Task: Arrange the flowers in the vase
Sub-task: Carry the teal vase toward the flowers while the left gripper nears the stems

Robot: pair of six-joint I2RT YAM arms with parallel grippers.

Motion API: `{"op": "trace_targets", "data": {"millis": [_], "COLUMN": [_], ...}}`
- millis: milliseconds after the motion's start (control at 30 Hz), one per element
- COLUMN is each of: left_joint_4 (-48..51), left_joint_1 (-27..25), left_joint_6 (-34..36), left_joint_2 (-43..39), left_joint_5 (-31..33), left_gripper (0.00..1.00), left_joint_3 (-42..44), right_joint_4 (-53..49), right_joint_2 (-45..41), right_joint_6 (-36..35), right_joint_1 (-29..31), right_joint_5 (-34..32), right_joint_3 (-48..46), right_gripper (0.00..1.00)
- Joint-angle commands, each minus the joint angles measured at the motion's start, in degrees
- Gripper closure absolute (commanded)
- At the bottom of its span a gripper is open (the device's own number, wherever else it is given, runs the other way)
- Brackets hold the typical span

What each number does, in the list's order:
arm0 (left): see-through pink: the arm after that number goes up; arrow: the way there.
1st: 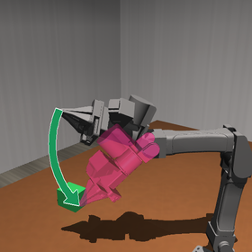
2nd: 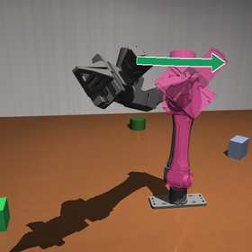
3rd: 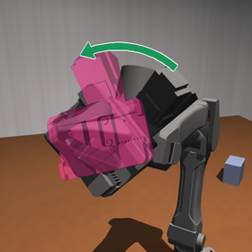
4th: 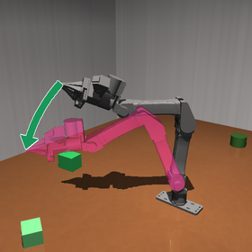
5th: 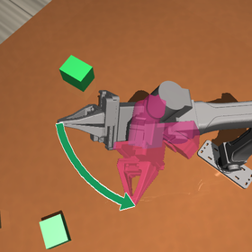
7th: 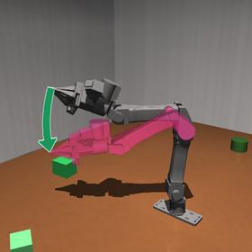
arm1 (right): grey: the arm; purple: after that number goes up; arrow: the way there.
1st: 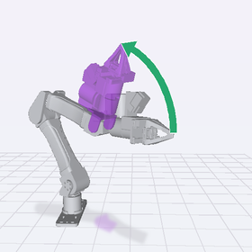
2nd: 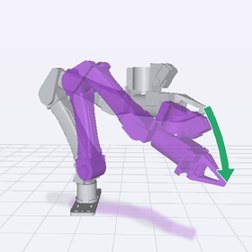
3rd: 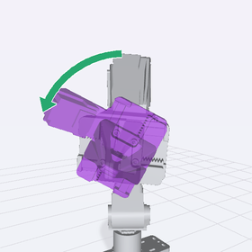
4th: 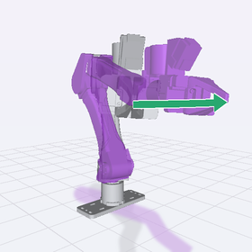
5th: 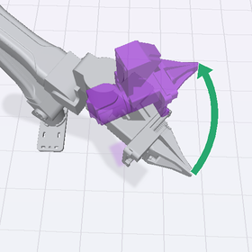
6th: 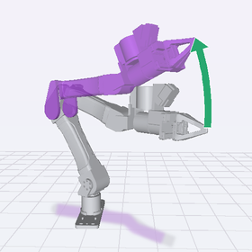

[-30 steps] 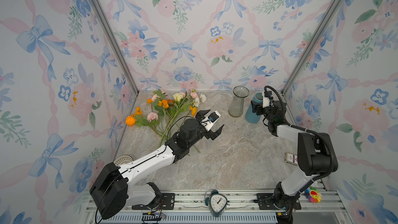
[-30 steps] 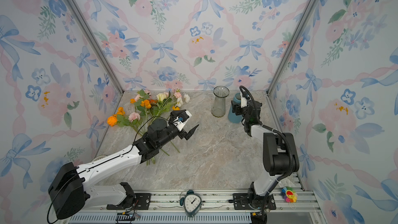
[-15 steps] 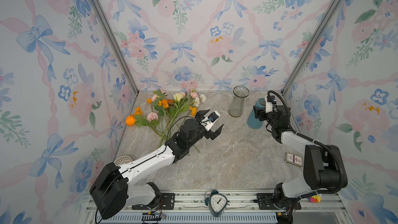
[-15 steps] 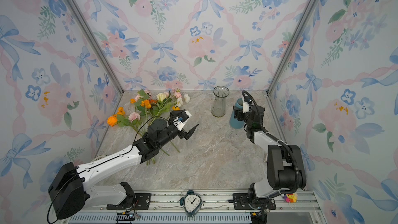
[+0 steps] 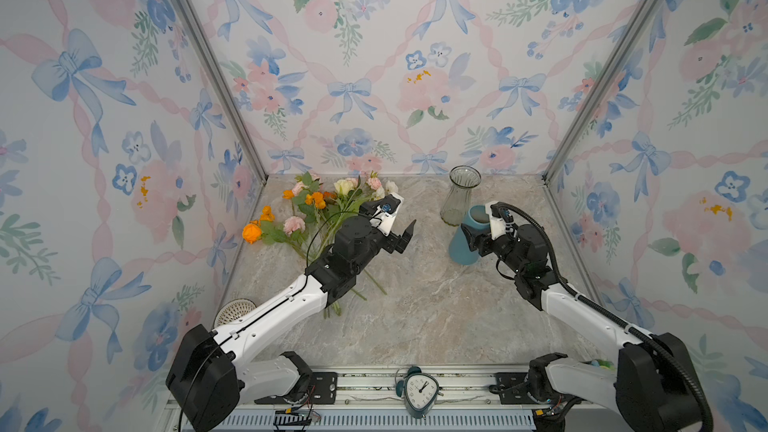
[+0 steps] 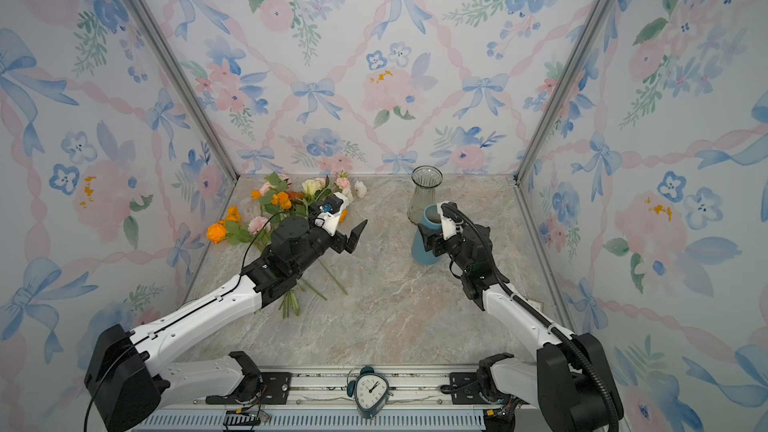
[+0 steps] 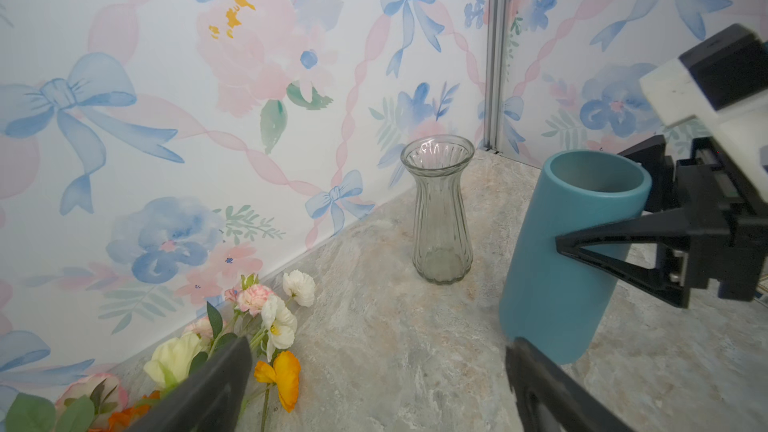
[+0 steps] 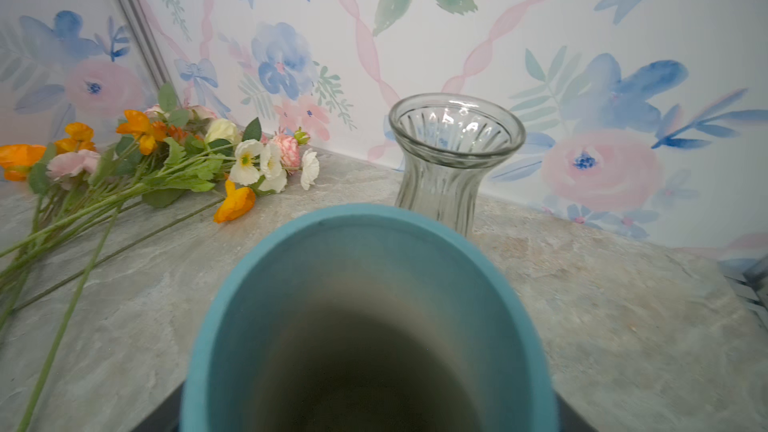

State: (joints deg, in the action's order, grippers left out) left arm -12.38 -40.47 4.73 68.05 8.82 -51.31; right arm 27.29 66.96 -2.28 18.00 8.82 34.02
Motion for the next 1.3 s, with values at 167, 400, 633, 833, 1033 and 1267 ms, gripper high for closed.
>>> {"op": "trace_targets", "data": {"millis": [167, 400, 633, 833, 1033, 1267], "left_joint_4": [23.27, 28.95, 33.33, 35.08, 35.09, 35.13], "left_joint_1": [4.20, 4.96, 5.94, 7.77, 7.94, 7.94], "left_joint_6": [-13.41, -18.74, -19.94, -19.94, -19.62, -19.52], "left_joint_2": [-6.96, -10.91, -11.70, -11.22, -11.63, -12.50], "left_joint_5": [-10.17, -14.74, -10.94, -11.16, -12.20, -14.00], "left_gripper": [0.02, 0.02, 0.02, 0.02, 0.02, 0.02], "left_joint_3": [-0.11, 4.29, 4.68, 3.94, 3.07, 2.51], "right_joint_4": [8.17, 15.49, 20.69, 20.22, 16.04, 15.25], "right_joint_2": [0.33, 7.16, 13.99, 17.23, 16.89, 16.80], "right_joint_6": [3.16, 3.91, 4.94, 3.91, 0.36, -0.53], "right_joint_1": [8.37, 14.82, 19.08, 21.90, 23.71, 24.28], "right_joint_5": [4.09, 3.82, 2.74, 1.58, 0.78, 0.86], "right_joint_3": [2.52, 3.21, 5.63, 7.62, 8.12, 7.90], "right_gripper": [0.62, 0.63, 0.63, 0.58, 0.37, 0.28]}}
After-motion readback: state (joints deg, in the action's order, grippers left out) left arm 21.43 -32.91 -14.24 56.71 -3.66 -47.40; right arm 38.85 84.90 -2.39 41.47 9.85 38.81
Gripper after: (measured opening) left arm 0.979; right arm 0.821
